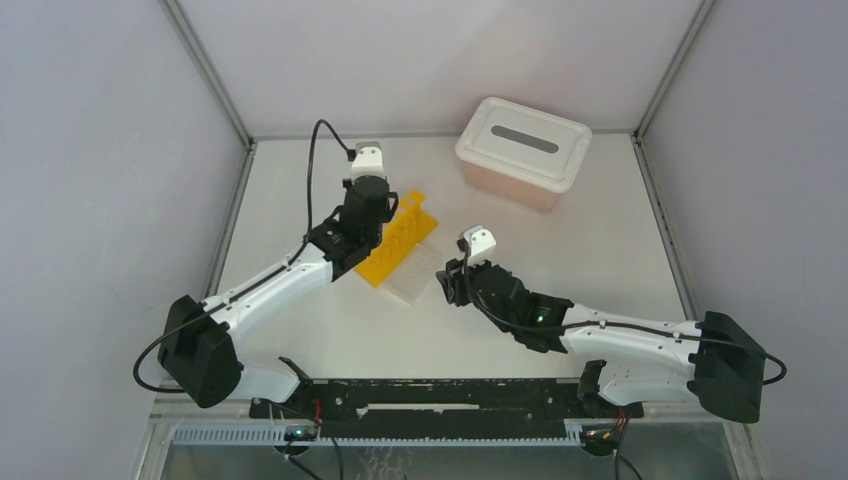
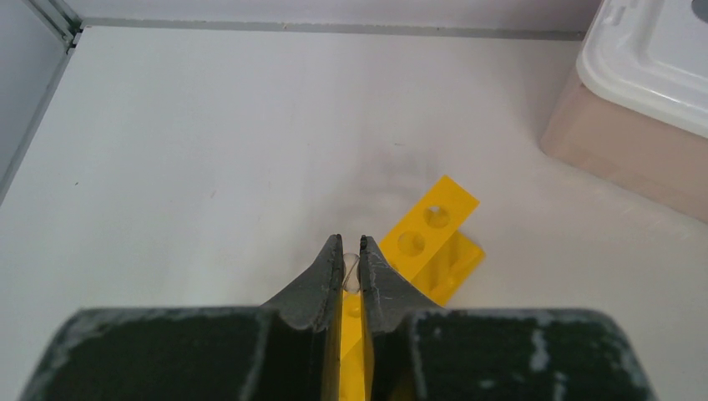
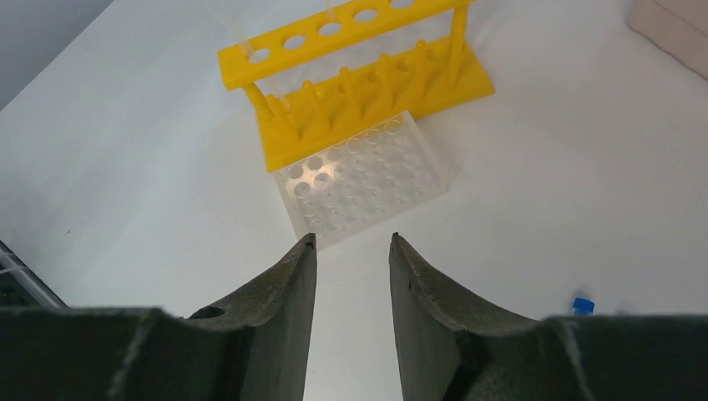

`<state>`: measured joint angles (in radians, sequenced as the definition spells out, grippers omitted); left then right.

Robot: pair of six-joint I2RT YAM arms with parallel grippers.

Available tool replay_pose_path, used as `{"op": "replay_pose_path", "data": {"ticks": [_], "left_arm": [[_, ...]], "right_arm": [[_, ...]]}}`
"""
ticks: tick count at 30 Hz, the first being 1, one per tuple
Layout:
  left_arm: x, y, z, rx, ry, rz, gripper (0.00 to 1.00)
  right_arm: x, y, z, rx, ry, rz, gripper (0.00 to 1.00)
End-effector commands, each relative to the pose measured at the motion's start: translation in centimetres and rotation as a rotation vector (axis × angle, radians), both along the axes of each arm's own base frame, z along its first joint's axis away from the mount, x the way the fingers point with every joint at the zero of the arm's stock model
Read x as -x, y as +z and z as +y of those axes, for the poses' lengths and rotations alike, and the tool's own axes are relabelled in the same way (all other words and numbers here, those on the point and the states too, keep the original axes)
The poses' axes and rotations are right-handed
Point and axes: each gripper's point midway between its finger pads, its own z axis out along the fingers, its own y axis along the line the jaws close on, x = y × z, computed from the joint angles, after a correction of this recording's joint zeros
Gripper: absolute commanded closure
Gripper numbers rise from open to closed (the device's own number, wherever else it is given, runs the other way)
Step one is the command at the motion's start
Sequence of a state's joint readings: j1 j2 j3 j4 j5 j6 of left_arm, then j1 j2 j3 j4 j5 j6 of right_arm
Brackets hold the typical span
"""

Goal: Organize the chemistry lab equipment

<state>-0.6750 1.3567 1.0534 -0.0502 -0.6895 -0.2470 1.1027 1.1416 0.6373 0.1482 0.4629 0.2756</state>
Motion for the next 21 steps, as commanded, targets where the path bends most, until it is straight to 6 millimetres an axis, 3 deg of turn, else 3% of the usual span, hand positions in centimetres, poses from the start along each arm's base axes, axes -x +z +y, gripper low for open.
{"op": "replay_pose_path", "data": {"ticks": [1,21], "left_arm": [[-0.3,0.1,0.2,0.04,0.032,-0.039,0.87],[-0.3,-2.3,0.3,0.041,0.053,-0.013,0.88]], "right_arm": [[-0.4,0.8,0.5,-0.053,-0.003,-0.009,0.55],[-0.5,-0.1,0.1,-0.055,-0.004,0.001,0.55]]}}
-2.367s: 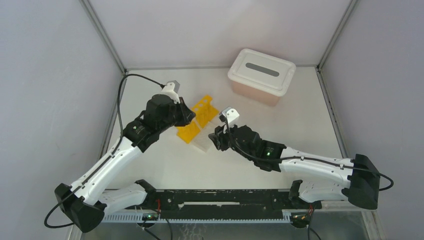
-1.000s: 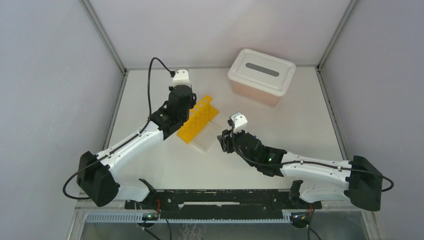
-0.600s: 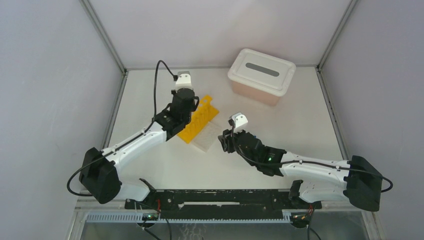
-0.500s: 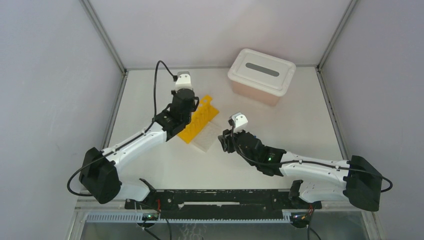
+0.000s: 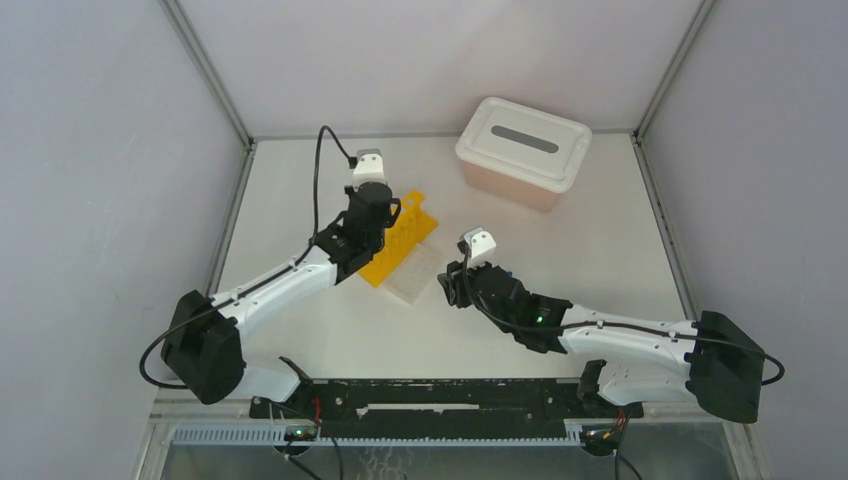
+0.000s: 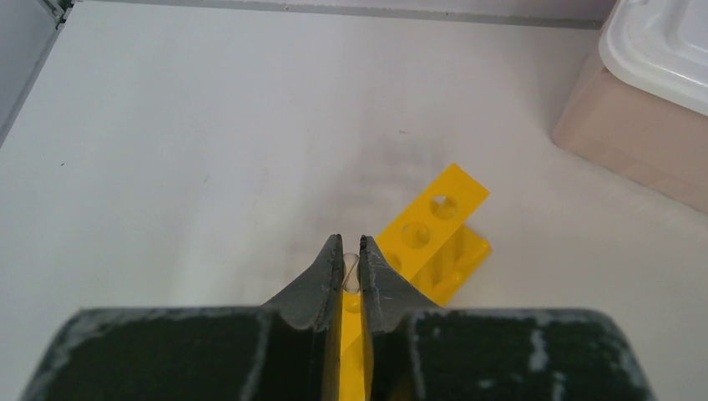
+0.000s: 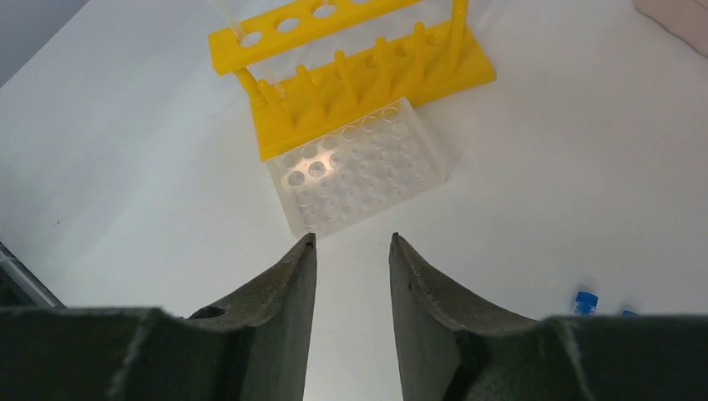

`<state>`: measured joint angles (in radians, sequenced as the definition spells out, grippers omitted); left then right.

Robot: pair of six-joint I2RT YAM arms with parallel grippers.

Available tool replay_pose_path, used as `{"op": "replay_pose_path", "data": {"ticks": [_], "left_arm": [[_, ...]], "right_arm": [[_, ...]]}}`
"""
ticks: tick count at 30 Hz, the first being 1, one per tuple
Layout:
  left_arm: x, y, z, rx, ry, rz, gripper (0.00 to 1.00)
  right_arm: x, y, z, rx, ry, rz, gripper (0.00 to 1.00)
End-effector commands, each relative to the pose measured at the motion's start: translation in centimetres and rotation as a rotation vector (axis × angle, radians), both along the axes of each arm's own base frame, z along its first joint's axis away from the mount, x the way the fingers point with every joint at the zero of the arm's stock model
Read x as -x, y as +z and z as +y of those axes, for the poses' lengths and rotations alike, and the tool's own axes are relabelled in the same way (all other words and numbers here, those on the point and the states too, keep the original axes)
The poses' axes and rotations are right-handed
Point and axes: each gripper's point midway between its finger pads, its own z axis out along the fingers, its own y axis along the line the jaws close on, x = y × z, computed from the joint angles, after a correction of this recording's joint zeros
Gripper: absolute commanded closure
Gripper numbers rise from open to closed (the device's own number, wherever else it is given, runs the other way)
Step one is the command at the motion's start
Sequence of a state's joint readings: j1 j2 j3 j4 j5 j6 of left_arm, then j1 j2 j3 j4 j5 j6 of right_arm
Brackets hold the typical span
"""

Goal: Organize the chemistry lab equipment

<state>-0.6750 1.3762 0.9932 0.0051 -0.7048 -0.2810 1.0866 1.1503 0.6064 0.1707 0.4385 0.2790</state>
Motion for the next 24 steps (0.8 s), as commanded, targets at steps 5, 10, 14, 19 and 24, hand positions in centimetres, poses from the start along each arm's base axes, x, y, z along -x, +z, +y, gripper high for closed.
{"op": "replay_pose_path", "data": {"ticks": [5,10,14,19,24], "left_arm": [[-0.1,-0.8,0.4,0.028,0.039,-0.019,0.88],[0.1,-1.8,0.6,0.034,0.048,-0.009,0.87],[0.3,-2.7,0.6,0.048,0.055,-0.007,0.87],[0.4,-3.8,0.6,0.054,0.059,0.006,0.87],[0.5,-4.5,0.7,0.058,0.063,0.011,0.87]], "right_arm": [[-0.4,1.0,0.4,-0.065,-0.009,-0.012,0.55],[-0.4,0.8,0.4,-0.065,-0.008,-0.008,0.55],[-0.4,0.6,0.4,-0.064,-0.008,-0.006,0.55],[-0.5,0.5,0.3,-0.059,-0.01,-0.004,0.55],[-0.6,0.4,0.2,-0.056,-0.01,-0.002,0.55]]}}
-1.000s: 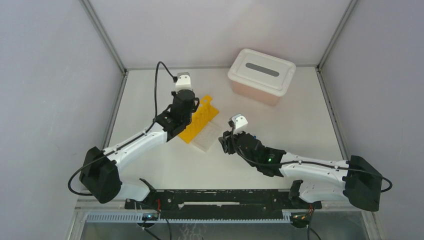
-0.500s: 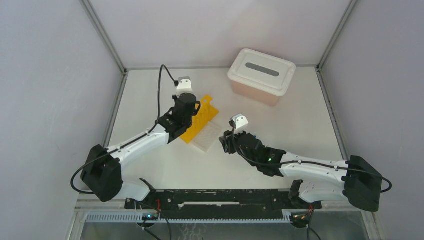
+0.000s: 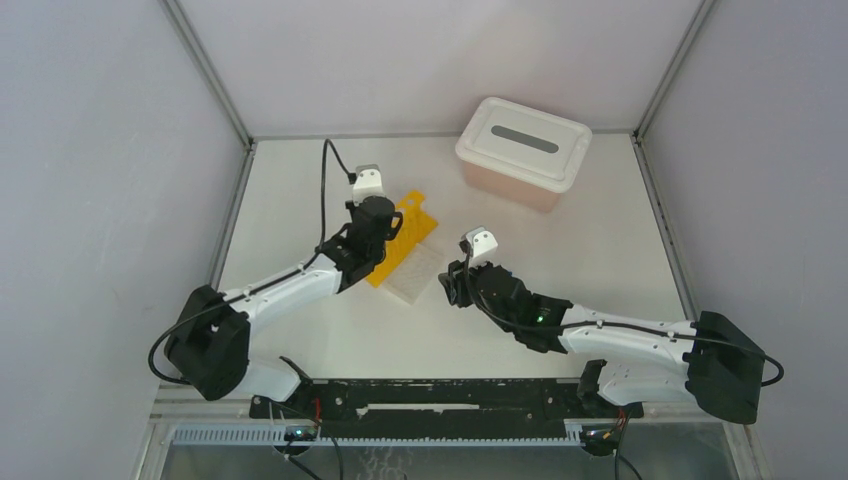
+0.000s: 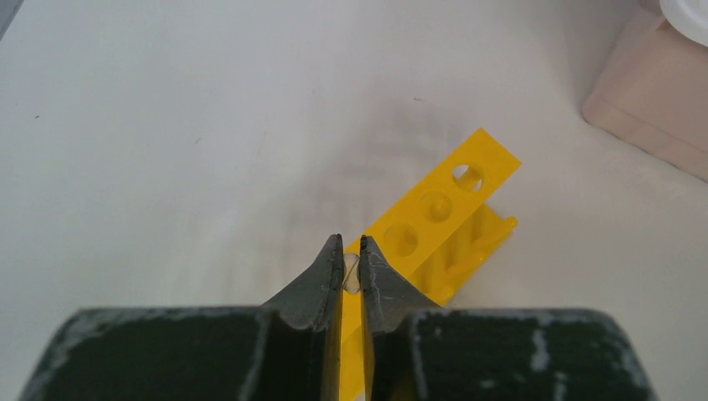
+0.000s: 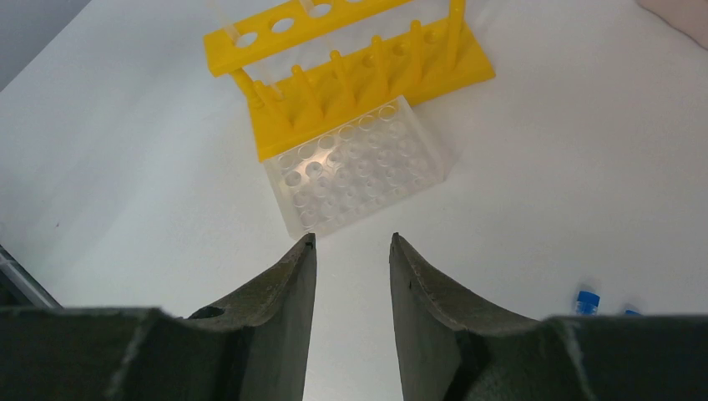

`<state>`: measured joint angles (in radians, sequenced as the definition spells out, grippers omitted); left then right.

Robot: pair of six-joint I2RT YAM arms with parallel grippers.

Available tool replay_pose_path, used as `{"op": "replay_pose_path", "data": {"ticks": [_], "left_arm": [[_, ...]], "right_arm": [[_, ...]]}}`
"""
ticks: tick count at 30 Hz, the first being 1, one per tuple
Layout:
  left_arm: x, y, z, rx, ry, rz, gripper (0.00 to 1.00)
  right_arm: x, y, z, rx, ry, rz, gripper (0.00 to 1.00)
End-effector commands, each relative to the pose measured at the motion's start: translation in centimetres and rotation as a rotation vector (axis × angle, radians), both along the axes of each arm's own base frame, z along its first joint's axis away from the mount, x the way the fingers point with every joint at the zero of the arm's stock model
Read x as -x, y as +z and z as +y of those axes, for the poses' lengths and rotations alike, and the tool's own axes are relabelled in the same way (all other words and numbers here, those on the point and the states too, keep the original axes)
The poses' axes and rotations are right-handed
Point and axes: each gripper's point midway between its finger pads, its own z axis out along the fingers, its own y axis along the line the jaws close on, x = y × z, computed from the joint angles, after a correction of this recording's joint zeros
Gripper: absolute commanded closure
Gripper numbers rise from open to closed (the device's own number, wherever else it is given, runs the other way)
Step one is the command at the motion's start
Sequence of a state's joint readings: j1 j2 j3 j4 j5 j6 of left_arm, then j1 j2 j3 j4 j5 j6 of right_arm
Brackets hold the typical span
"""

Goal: Organize the chemistry lab equipment

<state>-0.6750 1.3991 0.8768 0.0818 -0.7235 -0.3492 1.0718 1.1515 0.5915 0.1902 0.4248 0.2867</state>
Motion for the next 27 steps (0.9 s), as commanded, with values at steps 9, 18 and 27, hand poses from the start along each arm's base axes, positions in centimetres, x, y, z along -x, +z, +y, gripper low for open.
{"op": "replay_pose_path", "data": {"ticks": [9,18,27], "left_arm": [[-0.1,-0.8,0.0,0.033,0.03,-0.024,0.87],[0.0,-1.2,-0.1,0.024,0.033,-0.022,0.86],[0.0,-1.3,-0.5,0.006,0.031,-0.025,0.81]], "right_arm": [[-0.4,0.7,0.2,-0.045,-0.006,-0.009,0.55],[-0.4,0.6,0.1,-0.048,-0.007,-0.007,0.55],[-0.4,0.6,-0.2,-0.057,-0.01,-0.009,0.55]]}}
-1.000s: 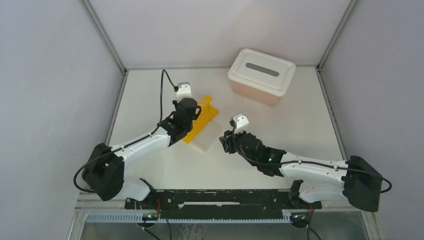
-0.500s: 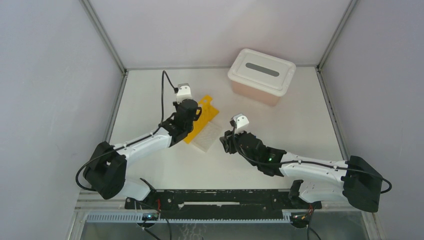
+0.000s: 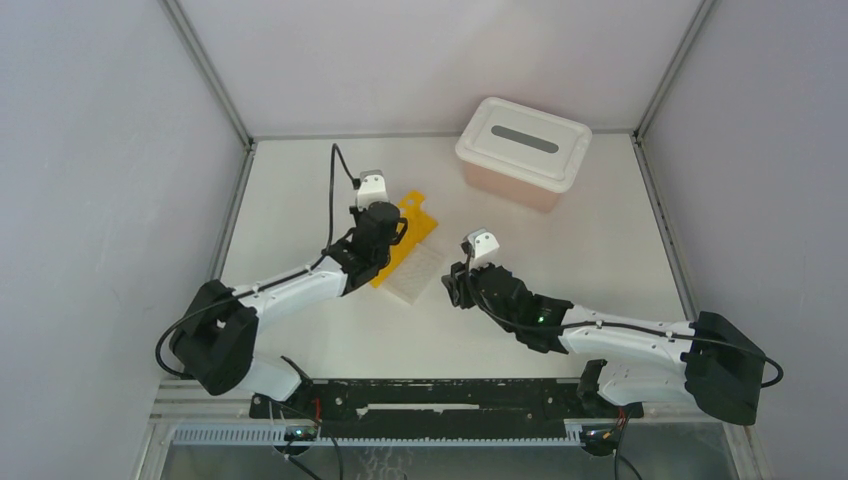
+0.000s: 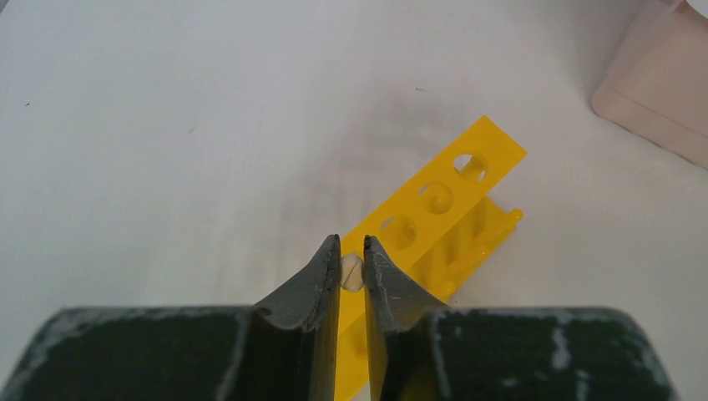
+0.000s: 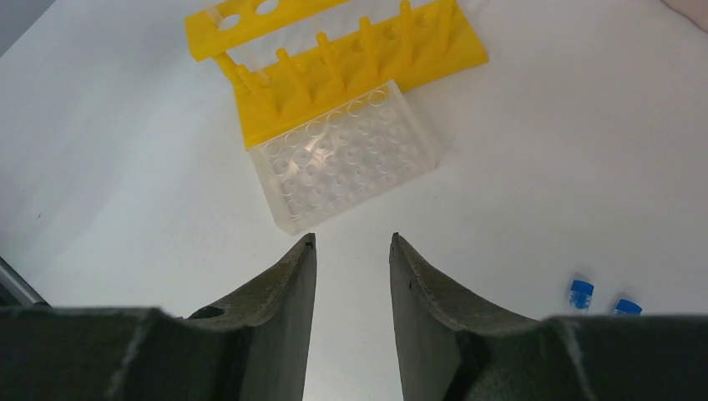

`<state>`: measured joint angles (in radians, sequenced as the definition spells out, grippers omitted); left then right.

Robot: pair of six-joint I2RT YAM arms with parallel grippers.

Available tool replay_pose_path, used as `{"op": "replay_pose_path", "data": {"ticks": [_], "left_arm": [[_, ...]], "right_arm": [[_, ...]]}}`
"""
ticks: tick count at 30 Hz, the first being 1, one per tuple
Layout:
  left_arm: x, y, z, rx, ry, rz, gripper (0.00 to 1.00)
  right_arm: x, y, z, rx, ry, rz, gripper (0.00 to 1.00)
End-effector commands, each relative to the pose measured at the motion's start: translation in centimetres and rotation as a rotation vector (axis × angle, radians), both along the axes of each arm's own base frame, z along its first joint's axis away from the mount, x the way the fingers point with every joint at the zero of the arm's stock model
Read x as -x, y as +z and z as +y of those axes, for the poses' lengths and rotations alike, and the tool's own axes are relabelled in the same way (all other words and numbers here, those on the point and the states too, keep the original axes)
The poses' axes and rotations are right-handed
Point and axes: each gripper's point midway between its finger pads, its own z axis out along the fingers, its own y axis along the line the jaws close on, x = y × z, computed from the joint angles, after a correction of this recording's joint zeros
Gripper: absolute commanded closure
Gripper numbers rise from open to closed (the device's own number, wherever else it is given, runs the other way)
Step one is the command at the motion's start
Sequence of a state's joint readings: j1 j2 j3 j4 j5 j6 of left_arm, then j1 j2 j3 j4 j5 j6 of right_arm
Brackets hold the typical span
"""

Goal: Organize the chemistry lab equipment

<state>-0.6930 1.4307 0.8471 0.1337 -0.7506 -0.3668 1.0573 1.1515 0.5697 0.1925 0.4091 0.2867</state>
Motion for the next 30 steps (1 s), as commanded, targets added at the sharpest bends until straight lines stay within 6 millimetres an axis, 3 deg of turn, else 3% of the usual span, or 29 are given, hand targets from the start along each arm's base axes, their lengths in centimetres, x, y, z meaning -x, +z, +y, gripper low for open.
{"op": "replay_pose_path", "data": {"ticks": [1,19,30], "left_arm": [[0.0,0.0,-0.1,0.002,0.018,-0.022,0.8],[0.2,-0.7,-0.1,-0.01,0.026,-0.011,0.64],[0.6,1.4,0.1,0.01,0.033,-0.047,0.54]], "right_arm": [[-0.4,1.6,0.2,-0.071,-0.01,-0.025,0.55],[-0.6,1.4,0.0,-0.067,-0.019,-0.021,0.55],[-1.0,1.3,-0.4,-0.037,-0.043,-0.02,0.47]]}}
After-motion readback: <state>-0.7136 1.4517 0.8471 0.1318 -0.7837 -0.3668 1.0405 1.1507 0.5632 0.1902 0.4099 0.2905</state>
